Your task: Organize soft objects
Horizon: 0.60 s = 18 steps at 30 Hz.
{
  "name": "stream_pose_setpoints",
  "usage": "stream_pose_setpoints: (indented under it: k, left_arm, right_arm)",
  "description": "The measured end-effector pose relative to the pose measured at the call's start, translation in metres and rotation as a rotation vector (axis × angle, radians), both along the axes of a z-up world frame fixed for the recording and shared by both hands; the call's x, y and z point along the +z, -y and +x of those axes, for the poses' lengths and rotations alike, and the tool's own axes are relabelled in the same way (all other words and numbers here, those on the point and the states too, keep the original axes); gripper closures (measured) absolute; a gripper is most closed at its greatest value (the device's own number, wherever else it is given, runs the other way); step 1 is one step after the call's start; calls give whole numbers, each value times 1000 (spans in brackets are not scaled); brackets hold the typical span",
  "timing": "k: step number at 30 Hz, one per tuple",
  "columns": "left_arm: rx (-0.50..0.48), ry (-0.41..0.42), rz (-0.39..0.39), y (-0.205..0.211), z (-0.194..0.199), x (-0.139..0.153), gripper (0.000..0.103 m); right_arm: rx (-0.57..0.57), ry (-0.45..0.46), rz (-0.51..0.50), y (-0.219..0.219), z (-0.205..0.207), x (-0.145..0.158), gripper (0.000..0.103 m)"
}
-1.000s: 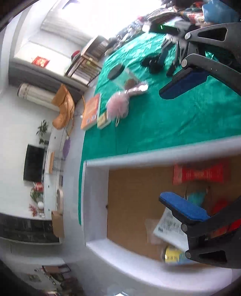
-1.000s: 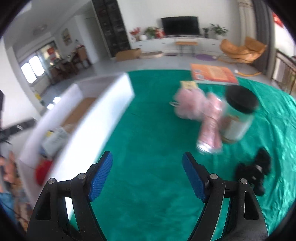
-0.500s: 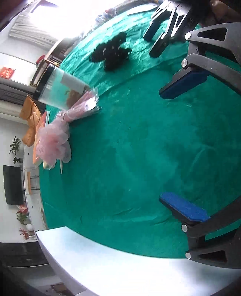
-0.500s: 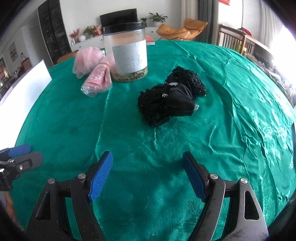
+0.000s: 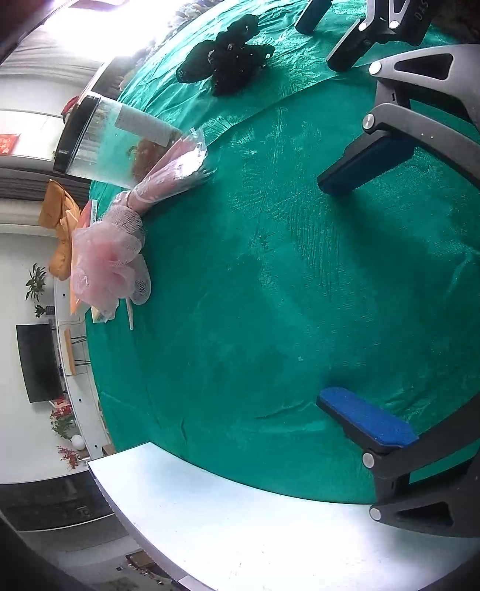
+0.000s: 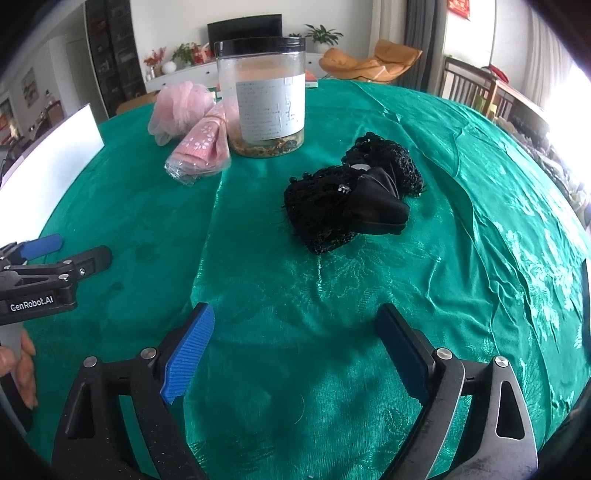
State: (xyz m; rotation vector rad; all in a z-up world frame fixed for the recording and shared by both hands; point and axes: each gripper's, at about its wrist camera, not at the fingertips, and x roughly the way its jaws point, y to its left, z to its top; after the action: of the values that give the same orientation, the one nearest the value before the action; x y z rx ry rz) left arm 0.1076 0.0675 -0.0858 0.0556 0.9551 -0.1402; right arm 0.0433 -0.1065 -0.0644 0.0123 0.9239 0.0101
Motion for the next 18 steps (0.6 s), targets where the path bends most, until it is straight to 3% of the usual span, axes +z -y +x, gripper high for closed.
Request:
stream_pose_setpoints:
  k: [18]
  left_arm:
    - [-1,1,0,0,0,-1,0]
  right_arm:
    - [-1,-1,0,-1,0,0,11]
